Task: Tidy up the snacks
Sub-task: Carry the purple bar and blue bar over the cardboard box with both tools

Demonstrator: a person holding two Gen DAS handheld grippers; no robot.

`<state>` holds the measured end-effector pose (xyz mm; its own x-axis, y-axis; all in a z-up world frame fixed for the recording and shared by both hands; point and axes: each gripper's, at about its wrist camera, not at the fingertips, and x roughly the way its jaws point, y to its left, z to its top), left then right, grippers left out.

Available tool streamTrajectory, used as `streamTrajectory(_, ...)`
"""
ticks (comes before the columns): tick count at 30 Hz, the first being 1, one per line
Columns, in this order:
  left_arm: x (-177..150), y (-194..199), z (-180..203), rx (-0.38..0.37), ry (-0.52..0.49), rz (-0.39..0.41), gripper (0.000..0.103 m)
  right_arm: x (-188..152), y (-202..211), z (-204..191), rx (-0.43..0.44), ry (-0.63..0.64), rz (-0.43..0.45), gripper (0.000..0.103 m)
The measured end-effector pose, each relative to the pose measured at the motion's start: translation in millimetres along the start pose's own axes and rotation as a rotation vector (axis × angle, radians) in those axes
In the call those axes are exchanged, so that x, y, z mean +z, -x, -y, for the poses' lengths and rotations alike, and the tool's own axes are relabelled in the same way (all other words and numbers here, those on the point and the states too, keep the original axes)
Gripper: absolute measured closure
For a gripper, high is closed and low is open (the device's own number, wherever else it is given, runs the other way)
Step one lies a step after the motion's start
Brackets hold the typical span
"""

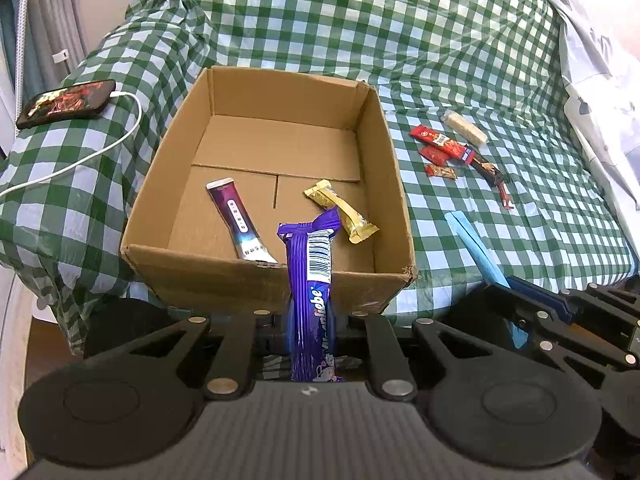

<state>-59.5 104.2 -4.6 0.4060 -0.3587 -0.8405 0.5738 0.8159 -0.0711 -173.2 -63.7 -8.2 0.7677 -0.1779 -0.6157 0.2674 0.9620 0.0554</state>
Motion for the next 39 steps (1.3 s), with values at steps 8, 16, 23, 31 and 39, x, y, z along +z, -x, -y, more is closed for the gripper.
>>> streamTrajectory(8, 1, -1, -2, -0.003, 0.007, 0.001, 0.087, 1, -5, -1, -0.006, 0.006, -0.01, 0.09)
streamTrajectory(16, 6, -6, -10, -0.001, 0.028, -0.003, 0.087, 7, -15, -2, -0.012, 0.011, -0.02, 0.09)
streamTrajectory(23, 17, -12, -23, 0.012, 0.058, 0.002, 0.087, 17, -21, -4, -0.009, 0.02, -0.023, 0.09)
streamTrajectory(31, 33, -21, -41, 0.031, 0.094, 0.003, 0.087, 34, -37, -14, 0.011, 0.038, -0.031, 0.09)
streamTrajectory(39, 57, -35, -55, 0.045, 0.116, 0.006, 0.087, 51, -63, -25, 0.031, 0.049, -0.05, 0.09)
